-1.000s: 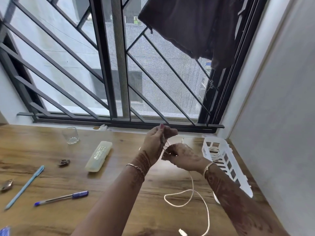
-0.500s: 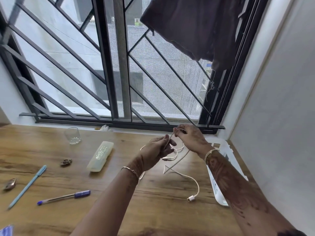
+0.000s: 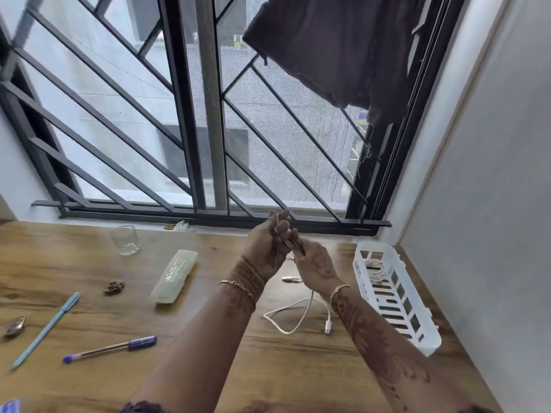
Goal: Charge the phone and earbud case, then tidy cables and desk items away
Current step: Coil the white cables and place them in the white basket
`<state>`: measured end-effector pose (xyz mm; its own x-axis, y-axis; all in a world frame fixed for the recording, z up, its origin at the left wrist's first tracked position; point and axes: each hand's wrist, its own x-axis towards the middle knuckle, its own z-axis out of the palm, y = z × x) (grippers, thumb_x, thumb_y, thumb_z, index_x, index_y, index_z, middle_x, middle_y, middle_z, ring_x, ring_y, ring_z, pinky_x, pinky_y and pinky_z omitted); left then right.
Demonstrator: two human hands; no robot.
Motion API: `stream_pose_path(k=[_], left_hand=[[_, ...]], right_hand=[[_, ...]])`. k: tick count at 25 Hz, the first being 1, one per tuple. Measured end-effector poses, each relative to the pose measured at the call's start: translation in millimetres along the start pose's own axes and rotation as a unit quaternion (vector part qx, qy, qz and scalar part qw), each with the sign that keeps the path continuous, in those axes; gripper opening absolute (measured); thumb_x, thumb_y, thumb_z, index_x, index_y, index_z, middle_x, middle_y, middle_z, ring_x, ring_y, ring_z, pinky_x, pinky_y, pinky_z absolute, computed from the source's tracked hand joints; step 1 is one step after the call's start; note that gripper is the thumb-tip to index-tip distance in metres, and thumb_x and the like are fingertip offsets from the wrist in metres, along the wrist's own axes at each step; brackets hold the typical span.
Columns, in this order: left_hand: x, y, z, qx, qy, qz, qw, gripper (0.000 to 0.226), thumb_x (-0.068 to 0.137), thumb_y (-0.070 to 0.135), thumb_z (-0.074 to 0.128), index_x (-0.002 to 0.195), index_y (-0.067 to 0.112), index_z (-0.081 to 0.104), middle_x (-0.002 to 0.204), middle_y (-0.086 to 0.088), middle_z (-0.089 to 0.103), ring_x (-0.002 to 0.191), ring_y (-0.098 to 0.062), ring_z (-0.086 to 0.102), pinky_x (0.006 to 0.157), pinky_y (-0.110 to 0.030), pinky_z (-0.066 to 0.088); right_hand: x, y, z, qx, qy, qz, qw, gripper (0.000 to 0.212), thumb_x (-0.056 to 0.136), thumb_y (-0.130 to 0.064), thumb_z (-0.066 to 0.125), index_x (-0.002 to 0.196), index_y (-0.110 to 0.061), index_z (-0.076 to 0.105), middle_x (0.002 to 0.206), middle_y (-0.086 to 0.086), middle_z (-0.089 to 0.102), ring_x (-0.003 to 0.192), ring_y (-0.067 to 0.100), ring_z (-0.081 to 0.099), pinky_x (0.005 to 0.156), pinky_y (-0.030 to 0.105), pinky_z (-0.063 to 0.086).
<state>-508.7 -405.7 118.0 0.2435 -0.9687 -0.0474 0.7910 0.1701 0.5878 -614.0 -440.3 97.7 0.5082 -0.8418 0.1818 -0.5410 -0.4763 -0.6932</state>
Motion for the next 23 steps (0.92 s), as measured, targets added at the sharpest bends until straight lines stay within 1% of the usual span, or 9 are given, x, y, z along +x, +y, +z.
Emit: stream_pose_path(k=[4, 7, 11, 13, 15, 17, 18, 21, 23], left_hand=[[14.9, 2.0, -11.4, 0.078, 0.043, 0.069, 0.994, 0.032, 0.103, 0.025, 0.034, 0.095, 0.004, 0.057, 0.048, 0.008, 0.047, 0.045, -0.005, 0.048, 0.067, -0.02, 0.054], [15.9, -2.8, -13.9, 0.134, 0.039, 0.083, 0.987, 0.028, 0.102, 0.018, 0.036, 0.092, 0.001, 0.056, 0.054, 0.003, 0.06, 0.053, -0.008, 0.058, 0.071, -0.022, 0.055], [11.9, -11.6, -16.4, 0.339, 0.034, 0.084, 0.936, 0.025, 0.103, 0.014, 0.032, 0.091, 0.004, 0.052, 0.063, 0.0, 0.069, 0.051, -0.007, 0.061, 0.051, -0.022, 0.046], [10.1, -12.8, -23.0, 0.434, 0.016, 0.079, 0.897, 0.028, 0.103, 0.014, 0.033, 0.093, 0.001, 0.056, 0.057, 0.001, 0.066, 0.041, -0.004, 0.054, 0.047, -0.021, 0.037], [4.2, -12.6, -29.0, 0.473, -0.013, 0.043, 0.88, 0.031, 0.103, 0.012, 0.031, 0.087, 0.004, 0.056, 0.052, 0.002, 0.065, 0.04, -0.007, 0.052, 0.047, -0.018, 0.038], [-5.0, -12.6, -31.0, 0.455, -0.021, -0.015, 0.89, 0.031, 0.102, 0.011, 0.029, 0.088, 0.003, 0.057, 0.051, 0.003, 0.062, 0.045, -0.012, 0.05, 0.048, -0.02, 0.038], [-9.9, -12.0, -29.0, 0.434, -0.026, -0.039, 0.9, 0.033, 0.101, 0.009, 0.029, 0.09, 0.002, 0.059, 0.05, 0.004, 0.056, 0.046, -0.011, 0.046, 0.05, -0.02, 0.039], [-15.5, -10.5, -18.5, 0.353, -0.05, -0.066, 0.932, 0.037, 0.095, 0.008, 0.026, 0.089, -0.002, 0.062, 0.046, 0.006, 0.039, 0.042, -0.007, 0.035, 0.051, -0.018, 0.039], [-15.7, -7.0, -13.1, 0.264, -0.044, -0.06, 0.962, 0.038, 0.095, 0.012, 0.025, 0.087, -0.001, 0.06, 0.042, 0.007, 0.032, 0.037, -0.007, 0.028, 0.044, -0.016, 0.036]], right_hand=[[-10.9, -7.6, -13.5, 0.017, -0.081, 0.011, 0.997, 0.026, 0.098, -0.027, 0.049, 0.083, -0.02, 0.07, 0.08, 0.001, 0.062, 0.072, 0.016, 0.059, 0.05, 0.015, 0.036], [-11.5, -13.5, -22.6, -0.03, -0.138, 0.012, 0.99, 0.026, 0.097, -0.03, 0.051, 0.089, -0.017, 0.073, 0.087, 0.0, 0.063, 0.07, 0.012, 0.058, 0.05, 0.012, 0.035], [-5.6, -19.7, -34.3, -0.077, -0.163, -0.008, 0.984, 0.024, 0.093, -0.033, 0.055, 0.078, -0.024, 0.071, 0.082, -0.003, 0.066, 0.068, 0.008, 0.056, 0.057, 0.017, 0.036], [-0.1, -22.1, -44.2, -0.081, -0.133, -0.015, 0.988, 0.026, 0.093, -0.034, 0.057, 0.073, -0.023, 0.069, 0.067, -0.008, 0.058, 0.059, 0.003, 0.049, 0.05, 0.011, 0.033], [7.6, -24.2, -56.7, -0.059, -0.097, -0.016, 0.993, 0.03, 0.093, -0.036, 0.058, 0.066, -0.023, 0.064, 0.065, -0.01, 0.058, 0.059, 0.001, 0.05, 0.051, 0.008, 0.036], [17.5, -23.0, -65.1, -0.039, -0.078, -0.02, 0.996, 0.032, 0.093, -0.038, 0.057, 0.064, -0.025, 0.063, 0.086, -0.002, 0.07, 0.079, 0.013, 0.062, 0.073, 0.023, 0.046], [21.6, -21.3, -65.7, -0.041, -0.072, -0.02, 0.996, 0.032, 0.093, -0.039, 0.057, 0.066, -0.023, 0.066, 0.097, 0.001, 0.071, 0.09, 0.018, 0.063, 0.08, 0.028, 0.045], [24.9, -12.4, -56.3, -0.013, -0.033, 0.0, 0.999, 0.03, 0.092, -0.04, 0.058, 0.074, -0.019, 0.069, 0.096, 0.006, 0.07, 0.093, 0.021, 0.062, 0.081, 0.03, 0.044], [22.5, -6.7, -48.3, 0.027, -0.012, 0.018, 0.999, 0.031, 0.092, -0.042, 0.058, 0.077, -0.018, 0.07, 0.09, 0.005, 0.068, 0.089, 0.018, 0.06, 0.079, 0.03, 0.043]])
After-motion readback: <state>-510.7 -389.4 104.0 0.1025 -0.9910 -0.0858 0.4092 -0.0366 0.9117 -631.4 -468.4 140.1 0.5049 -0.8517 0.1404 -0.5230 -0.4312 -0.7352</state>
